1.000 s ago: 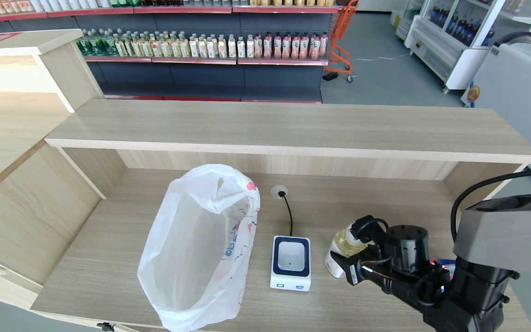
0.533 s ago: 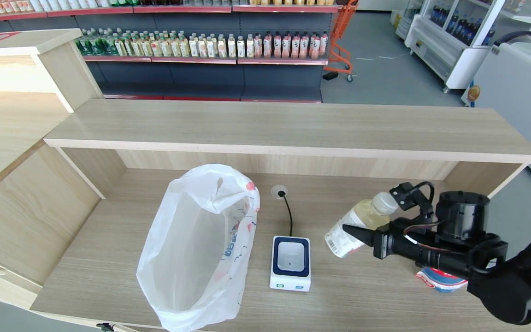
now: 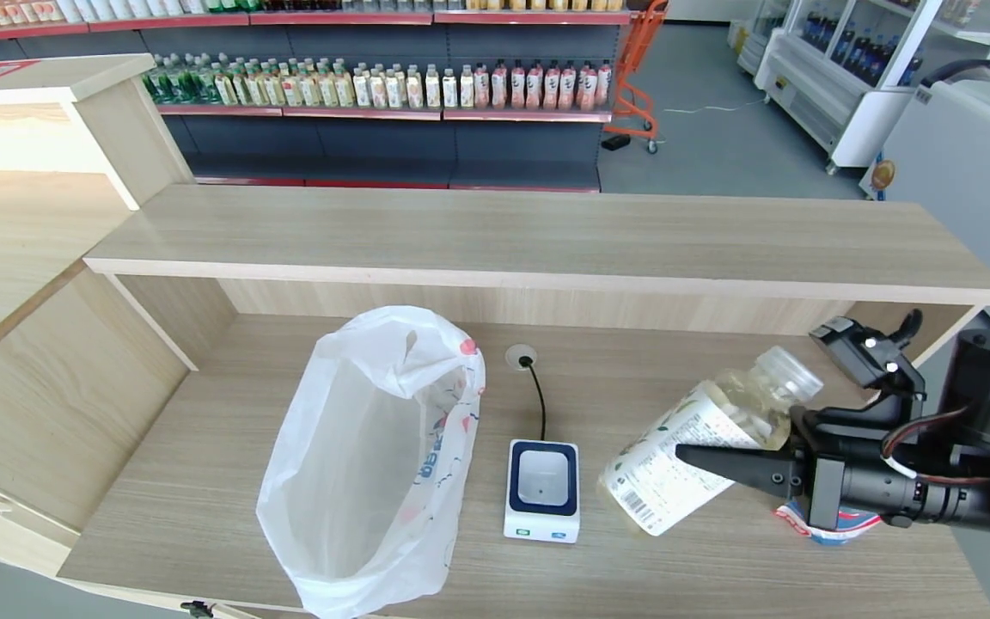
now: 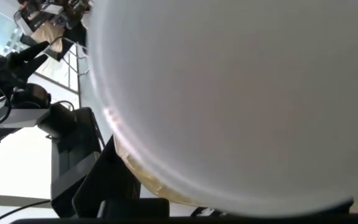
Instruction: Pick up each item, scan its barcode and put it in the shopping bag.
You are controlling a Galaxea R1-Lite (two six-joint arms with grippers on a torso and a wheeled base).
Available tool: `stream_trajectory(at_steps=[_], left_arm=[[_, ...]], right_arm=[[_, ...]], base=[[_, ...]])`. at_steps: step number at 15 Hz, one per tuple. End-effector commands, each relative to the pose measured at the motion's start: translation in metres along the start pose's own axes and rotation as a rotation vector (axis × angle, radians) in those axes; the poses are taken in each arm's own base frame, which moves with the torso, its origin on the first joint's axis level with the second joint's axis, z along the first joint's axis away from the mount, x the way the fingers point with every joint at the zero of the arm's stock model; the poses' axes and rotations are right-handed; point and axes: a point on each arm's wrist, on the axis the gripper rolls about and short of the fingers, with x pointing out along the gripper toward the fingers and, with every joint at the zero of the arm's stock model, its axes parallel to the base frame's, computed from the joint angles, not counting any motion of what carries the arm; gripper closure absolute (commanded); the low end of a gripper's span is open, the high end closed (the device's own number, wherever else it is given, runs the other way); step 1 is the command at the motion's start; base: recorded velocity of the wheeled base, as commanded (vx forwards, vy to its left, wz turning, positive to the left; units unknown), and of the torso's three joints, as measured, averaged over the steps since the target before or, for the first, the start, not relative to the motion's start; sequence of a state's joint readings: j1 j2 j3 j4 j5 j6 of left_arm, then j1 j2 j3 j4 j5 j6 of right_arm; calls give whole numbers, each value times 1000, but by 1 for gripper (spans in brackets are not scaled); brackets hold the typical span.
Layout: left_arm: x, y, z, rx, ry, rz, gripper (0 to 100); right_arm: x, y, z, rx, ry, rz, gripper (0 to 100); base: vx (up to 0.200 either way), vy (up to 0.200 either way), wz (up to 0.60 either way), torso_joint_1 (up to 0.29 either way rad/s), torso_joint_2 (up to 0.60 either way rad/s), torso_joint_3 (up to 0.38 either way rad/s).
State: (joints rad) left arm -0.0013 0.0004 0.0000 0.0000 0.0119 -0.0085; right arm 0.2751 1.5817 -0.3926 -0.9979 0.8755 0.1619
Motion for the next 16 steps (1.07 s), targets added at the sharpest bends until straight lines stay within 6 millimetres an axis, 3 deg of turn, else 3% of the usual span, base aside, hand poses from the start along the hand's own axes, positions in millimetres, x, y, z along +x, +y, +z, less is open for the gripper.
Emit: stream_trajectory(at_steps=[1,16], left_arm=[[0,0,0,-1,0,2,0],[0,0,0,-1,0,0,0]], right_arm=[[6,18,3,-35,8,66,100],[8,33,-9,-15,112,177,100]], base=[[0,0,0,0,0,0],[0,0,0,0,0,0]])
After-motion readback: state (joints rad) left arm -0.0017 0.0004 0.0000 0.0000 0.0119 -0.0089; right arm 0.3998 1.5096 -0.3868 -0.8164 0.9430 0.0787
